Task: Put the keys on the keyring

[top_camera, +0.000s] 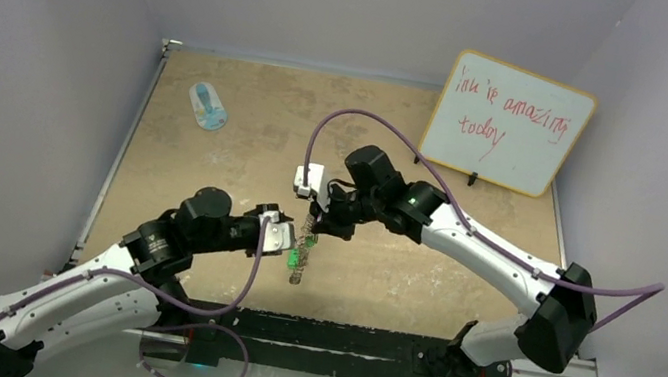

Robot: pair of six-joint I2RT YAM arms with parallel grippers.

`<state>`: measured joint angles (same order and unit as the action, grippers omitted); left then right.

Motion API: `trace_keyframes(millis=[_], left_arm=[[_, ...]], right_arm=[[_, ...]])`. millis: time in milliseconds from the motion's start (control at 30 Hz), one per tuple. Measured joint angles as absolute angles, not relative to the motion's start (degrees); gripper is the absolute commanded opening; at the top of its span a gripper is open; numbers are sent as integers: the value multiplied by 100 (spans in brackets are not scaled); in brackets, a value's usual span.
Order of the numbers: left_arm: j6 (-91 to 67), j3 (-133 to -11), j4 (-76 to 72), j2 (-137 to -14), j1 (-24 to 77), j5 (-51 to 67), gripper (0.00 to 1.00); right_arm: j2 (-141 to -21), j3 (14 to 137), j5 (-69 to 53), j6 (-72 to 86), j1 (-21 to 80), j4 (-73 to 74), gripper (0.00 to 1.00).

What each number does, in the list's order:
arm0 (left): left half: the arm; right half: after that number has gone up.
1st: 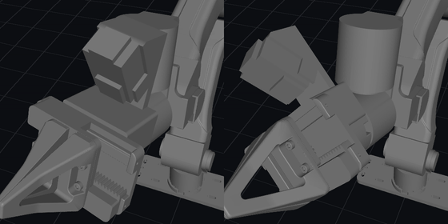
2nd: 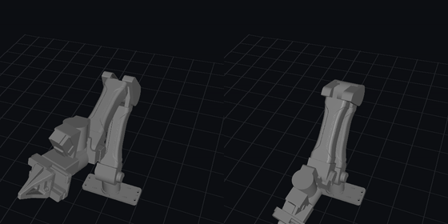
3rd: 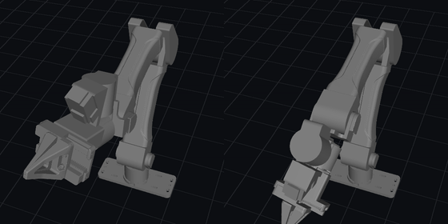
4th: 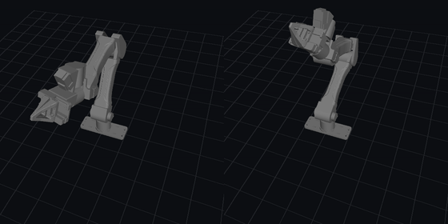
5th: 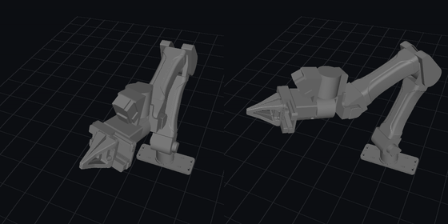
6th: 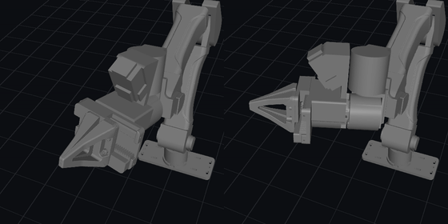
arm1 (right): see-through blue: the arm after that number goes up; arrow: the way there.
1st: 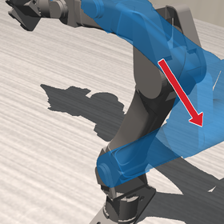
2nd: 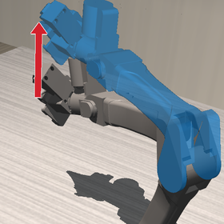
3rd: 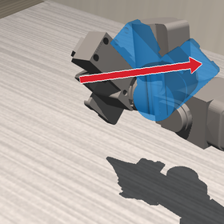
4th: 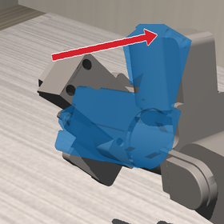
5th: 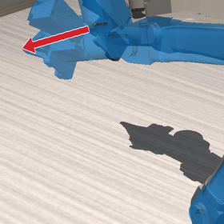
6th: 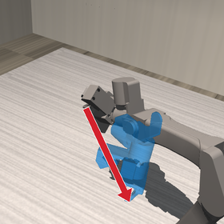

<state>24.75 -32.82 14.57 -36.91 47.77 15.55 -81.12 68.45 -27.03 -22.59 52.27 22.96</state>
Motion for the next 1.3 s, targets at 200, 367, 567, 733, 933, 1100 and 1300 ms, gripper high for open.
trace_keyframes(millis=[200, 367, 567, 733, 933, 1100, 1300], left_arm=[[2724, -3282, 1780, -3647, 4777, 1723, 40], [2814, -3282, 1776, -3795, 4777, 1848, 34], [2877, -3280, 1763, -4062, 4777, 2001, 25], [2917, -3280, 1721, -4274, 4777, 2067, 14], [2943, -3280, 1682, -4453, 4777, 2078, 0], [2943, -3291, 1686, -4499, 4777, 2018, 0], [2840, -3291, 1756, -4340, 4779, 1857, 0]], right_arm=[[-8589, 7240, -2790, -2316, 5349, 2742, 0], [-8781, 7317, -2869, -2322, 5435, 2847, 0], [-8816, 7424, -2969, -2320, 5494, 2851, 0], [-8879, 7439, -2974, -2322, 5520, 2851, 0], [-8899, 7439, -2965, -2324, 5522, 2888, 0], [-8899, 7439, -2958, -2329, 5524, 2880, 0], [-8875, 7376, -2956, -2279, 5524, 2683, 0]])
